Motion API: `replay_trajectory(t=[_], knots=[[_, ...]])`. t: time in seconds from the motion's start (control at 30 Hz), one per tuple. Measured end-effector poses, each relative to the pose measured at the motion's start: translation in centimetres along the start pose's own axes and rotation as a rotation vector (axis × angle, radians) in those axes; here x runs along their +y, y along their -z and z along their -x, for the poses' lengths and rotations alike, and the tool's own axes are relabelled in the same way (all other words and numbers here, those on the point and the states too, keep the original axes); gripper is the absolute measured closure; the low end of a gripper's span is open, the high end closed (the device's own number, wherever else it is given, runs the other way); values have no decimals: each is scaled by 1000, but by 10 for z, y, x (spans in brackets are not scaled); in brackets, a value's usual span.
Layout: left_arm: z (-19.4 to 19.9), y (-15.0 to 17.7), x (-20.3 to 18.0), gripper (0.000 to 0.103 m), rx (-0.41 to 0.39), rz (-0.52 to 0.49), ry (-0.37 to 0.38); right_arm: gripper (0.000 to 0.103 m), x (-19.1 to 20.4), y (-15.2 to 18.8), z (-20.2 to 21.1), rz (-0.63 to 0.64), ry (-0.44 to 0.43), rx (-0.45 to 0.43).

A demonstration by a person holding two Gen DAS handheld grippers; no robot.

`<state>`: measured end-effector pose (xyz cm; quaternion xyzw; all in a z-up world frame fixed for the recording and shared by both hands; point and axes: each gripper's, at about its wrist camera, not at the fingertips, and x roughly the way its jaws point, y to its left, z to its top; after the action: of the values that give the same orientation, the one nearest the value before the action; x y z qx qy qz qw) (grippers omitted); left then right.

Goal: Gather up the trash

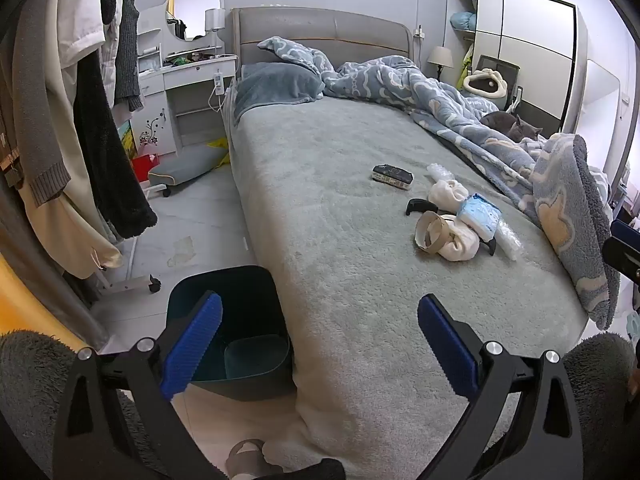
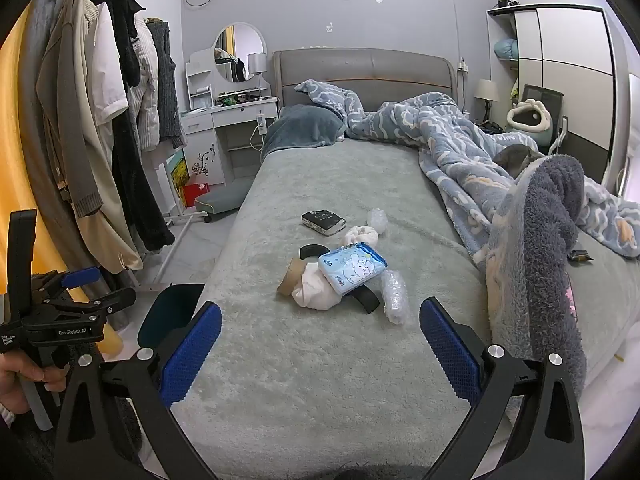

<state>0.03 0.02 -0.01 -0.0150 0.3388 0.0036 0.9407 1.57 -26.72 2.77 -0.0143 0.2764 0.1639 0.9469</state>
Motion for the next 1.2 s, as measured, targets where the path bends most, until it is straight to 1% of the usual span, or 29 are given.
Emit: replay_trajectory(t=[1.0,1.2], knots=[[0,0,0,3,1,0,0,3,-1,-1,1,0,0,0],[1,0,0,3,0,0,10,3,-2,0,1,-11,-9,-5]])
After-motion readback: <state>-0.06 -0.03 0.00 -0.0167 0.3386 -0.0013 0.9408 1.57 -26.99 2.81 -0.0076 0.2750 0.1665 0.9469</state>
